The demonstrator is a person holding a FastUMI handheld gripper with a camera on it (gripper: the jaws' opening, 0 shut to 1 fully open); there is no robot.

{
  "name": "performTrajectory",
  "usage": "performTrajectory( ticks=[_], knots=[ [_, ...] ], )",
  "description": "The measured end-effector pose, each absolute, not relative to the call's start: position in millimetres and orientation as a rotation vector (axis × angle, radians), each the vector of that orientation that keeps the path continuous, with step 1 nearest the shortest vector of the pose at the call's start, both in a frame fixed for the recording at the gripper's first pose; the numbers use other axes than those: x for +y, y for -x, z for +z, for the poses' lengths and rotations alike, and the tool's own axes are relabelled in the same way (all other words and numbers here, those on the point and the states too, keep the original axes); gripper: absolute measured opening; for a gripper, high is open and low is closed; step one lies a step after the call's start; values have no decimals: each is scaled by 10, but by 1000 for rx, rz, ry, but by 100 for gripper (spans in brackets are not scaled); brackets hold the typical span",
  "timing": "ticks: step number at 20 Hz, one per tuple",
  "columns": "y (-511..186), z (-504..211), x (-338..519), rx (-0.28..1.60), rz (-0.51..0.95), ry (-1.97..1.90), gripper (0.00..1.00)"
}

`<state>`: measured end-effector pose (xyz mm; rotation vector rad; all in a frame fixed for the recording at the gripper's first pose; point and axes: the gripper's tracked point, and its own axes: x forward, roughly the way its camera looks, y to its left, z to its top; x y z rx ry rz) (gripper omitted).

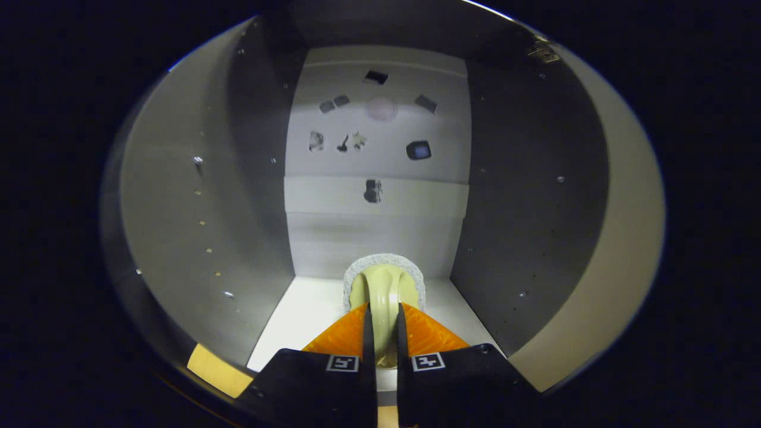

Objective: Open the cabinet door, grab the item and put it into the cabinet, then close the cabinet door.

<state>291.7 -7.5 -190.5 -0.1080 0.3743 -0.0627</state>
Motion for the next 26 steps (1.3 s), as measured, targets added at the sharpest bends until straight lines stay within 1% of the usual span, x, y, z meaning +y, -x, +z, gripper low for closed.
performTrajectory(
  ticks=[7, 11, 13, 14, 15, 17, 18, 21, 23, 26],
  knots=[
    [-3189, -2460, -96, 590, -91, 104, 17],
    [-3372, -2497, -91, 610, -88, 81, 17],
    [-3374, -2639, -125, 670, -96, 69, 22],
    [-3402, -2744, -98, 689, -81, 63, 23],
    [-3400, -2761, -60, 693, -62, 58, 27],
    [-3480, -2748, -49, 663, -58, 65, 30],
    [-3498, -2759, -34, 657, -51, 68, 30],
    [-3536, -2721, -6, 628, -34, 65, 63],
    [-3583, -2576, 17, 566, -27, 45, 75],
    [-3579, -2221, 40, 446, -17, 11, 82]
  ],
)
